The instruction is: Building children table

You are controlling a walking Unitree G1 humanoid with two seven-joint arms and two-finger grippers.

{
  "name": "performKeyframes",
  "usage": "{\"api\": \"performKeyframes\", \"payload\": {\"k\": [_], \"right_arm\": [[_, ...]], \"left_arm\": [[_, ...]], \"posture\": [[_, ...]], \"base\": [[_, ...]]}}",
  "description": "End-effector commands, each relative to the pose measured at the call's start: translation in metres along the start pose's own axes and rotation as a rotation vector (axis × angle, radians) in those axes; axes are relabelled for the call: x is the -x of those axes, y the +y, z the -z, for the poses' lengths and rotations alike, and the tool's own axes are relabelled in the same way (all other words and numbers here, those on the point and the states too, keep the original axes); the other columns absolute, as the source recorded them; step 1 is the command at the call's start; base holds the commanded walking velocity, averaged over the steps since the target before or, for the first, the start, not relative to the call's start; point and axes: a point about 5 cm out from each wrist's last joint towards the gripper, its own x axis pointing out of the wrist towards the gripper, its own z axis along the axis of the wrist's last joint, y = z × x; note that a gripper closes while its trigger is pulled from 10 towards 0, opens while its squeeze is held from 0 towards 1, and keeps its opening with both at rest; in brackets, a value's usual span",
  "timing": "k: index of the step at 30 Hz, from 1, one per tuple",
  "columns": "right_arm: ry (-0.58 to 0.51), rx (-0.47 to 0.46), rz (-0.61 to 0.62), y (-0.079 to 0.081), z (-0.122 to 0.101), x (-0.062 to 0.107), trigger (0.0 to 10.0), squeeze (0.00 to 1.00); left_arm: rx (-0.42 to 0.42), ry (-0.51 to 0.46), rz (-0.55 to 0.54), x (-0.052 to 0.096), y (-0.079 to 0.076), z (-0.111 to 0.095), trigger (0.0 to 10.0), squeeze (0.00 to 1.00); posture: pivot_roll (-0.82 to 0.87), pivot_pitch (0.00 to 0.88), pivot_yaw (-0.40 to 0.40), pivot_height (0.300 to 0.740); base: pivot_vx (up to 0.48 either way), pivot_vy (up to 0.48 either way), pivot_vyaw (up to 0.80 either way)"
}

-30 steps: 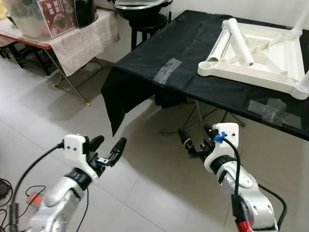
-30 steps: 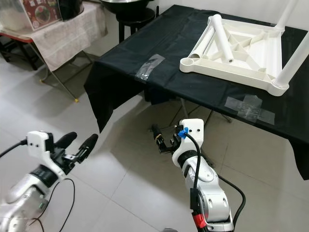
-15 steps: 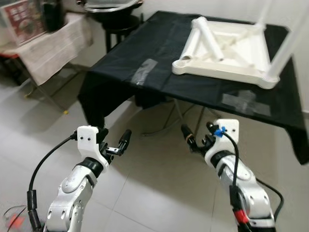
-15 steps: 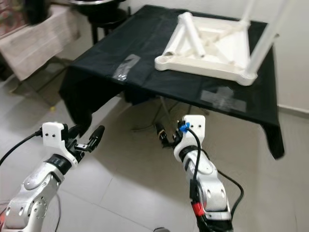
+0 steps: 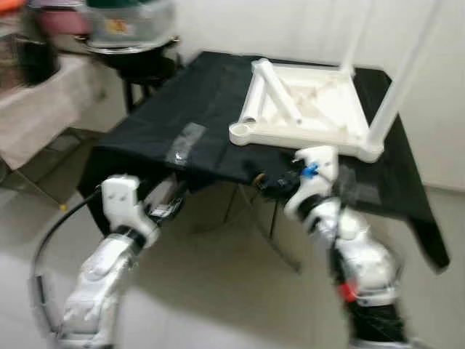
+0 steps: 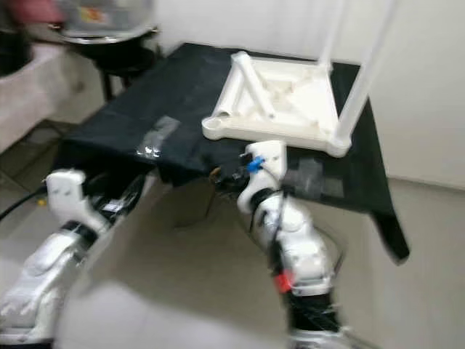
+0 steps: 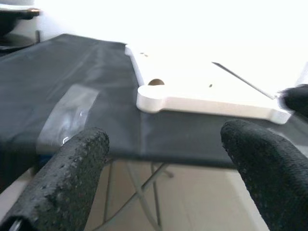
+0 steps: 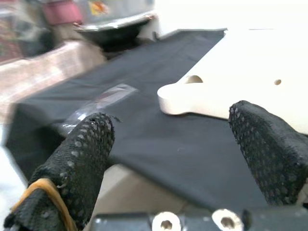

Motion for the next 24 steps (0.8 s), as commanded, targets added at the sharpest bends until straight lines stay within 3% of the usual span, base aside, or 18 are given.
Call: {"api": "performKeyframes", "payload": {"k": [1, 3, 24], "right_arm": [[-0.065, -0.005, -0.084, 0.020, -0.014, -0.008, 10.0, 0.00], [-0.075, -0.008, -0.094, 0.021, -0.016, -0.008, 10.0, 0.00], [-0.107, 0.077, -0.095, 0.022, -0.026, -0.014, 10.0, 0.00]], "left_arm": [[-0.029, -0.005, -0.033, 0.004, 0.011, -0.004, 10.0, 0.00], [-0.033, -0.011, -0.020, 0.003, 0.009, -0.006, 10.0, 0.00], [-0.023, -0.005, 0.082, -0.003, -0.014, 0.000, 10.0, 0.00]], "posture": [[-0.04, 0.051, -0.014, 0.740], [-0.04, 0.051, -0.015, 0.740], [-0.04, 0.046, -0.010, 0.740]], "base": [[0.405, 0.000, -0.80], [0.405, 0.000, -0.80], [0.402, 0.000, 0.00]]}}
